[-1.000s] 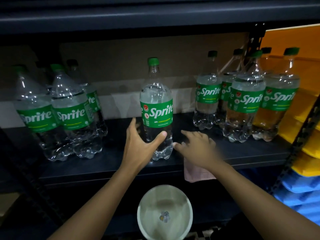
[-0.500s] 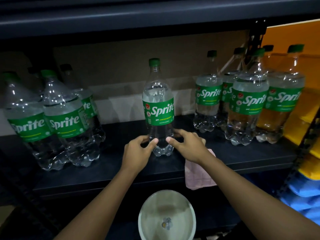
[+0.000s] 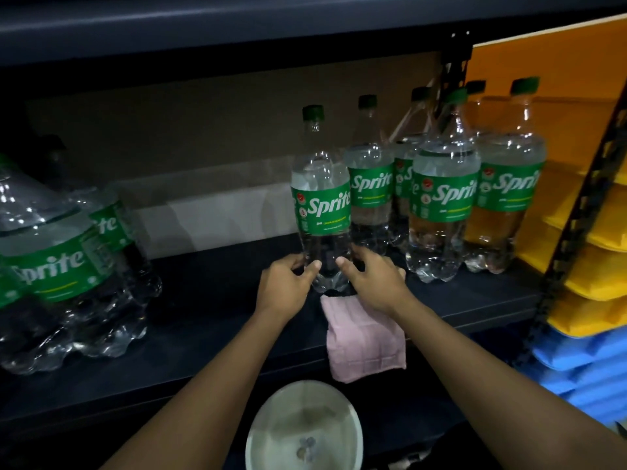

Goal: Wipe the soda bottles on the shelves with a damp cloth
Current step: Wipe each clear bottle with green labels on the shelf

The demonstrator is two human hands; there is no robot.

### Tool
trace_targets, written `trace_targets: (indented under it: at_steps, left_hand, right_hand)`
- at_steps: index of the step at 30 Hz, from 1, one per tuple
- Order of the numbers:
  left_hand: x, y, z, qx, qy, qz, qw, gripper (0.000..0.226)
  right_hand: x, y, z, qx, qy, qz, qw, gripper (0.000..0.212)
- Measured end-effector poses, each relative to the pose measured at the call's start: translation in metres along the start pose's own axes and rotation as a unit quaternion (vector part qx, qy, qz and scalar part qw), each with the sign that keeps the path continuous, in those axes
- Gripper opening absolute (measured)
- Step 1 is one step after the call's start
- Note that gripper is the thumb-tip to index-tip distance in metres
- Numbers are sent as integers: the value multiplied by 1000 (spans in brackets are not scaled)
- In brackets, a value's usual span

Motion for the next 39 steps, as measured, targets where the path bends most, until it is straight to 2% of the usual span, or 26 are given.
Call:
trace_targets:
  at_steps: [6, 25, 29, 33, 39]
  left_hand:
    - [-14, -20, 1, 21, -19, 13, 1000, 37]
    - [-29, -49, -8, 39, -51, 46, 997, 40]
    - [-38, -59, -11, 44, -59, 38, 997, 54]
    - [-42, -67, -12, 51, -60, 31, 996, 64]
    - [-45, -71, -10, 56, -53, 34, 996, 64]
  right_hand:
    - [-22, 13, 0, -9, -3, 15, 1000, 68]
    - [-49, 35, -26, -86, 1, 44, 995, 59]
    - [-56, 40, -31, -99, -9, 40, 994, 62]
    - [-55, 44, -33, -123, -8, -12, 992, 68]
    - [-59, 45, -31, -129, -22, -9, 991, 70]
Point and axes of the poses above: each hand's wrist, its own z-axis towards the middle knuckle, its own y-axis out of the back of the hand, x = y × z, the point moved 6 cm from there along z, towards the middle knuckle, and after that the axes turned 4 degrees about -x, right-handed, at the moved point
